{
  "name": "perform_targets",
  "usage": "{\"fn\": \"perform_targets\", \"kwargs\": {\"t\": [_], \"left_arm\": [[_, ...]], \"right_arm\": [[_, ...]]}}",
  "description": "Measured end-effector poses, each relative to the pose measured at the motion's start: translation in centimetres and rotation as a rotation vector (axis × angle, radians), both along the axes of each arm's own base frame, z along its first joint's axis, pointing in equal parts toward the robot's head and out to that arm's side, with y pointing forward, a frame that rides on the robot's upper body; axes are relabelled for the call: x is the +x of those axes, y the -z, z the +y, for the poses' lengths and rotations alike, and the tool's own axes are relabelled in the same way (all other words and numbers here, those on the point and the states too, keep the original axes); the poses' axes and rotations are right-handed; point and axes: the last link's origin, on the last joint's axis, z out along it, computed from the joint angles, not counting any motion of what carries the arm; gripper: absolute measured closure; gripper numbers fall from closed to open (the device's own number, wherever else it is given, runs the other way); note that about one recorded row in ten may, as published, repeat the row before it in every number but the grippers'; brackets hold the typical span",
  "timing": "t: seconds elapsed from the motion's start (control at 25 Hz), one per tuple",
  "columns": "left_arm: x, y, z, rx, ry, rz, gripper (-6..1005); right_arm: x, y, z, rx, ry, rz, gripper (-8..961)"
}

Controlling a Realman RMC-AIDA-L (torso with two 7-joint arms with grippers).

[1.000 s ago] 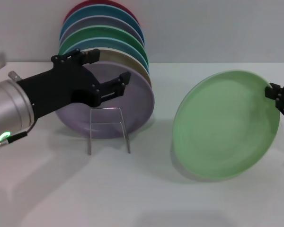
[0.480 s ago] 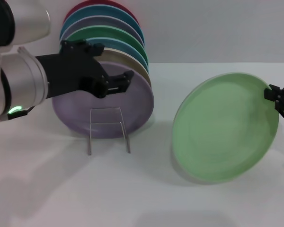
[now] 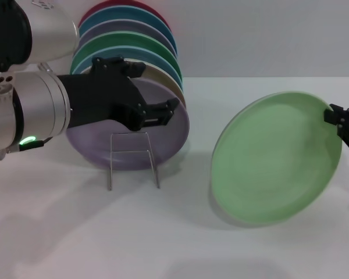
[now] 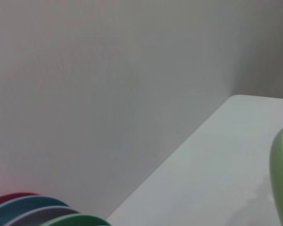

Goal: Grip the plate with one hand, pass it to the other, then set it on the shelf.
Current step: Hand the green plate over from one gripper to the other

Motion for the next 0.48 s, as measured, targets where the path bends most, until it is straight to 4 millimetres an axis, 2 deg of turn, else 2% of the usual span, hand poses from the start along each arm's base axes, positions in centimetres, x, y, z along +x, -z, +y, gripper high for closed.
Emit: {"fn": "perform_targets", "kwargs": {"t": [0.36,0.48], "left_arm": [[0.8,0.7,-0.5,-0.078,0.031,-0.033,206],[0.8,1.6,-0.5,-0.112,0.031,-0.026,206]], "right_arm": [[-1.0,0.7,1.4,-0.001,-0.066,-0.025,933],[-1.3,0.9,1.5,-0.009,-0.084,-0.034,934]]}}
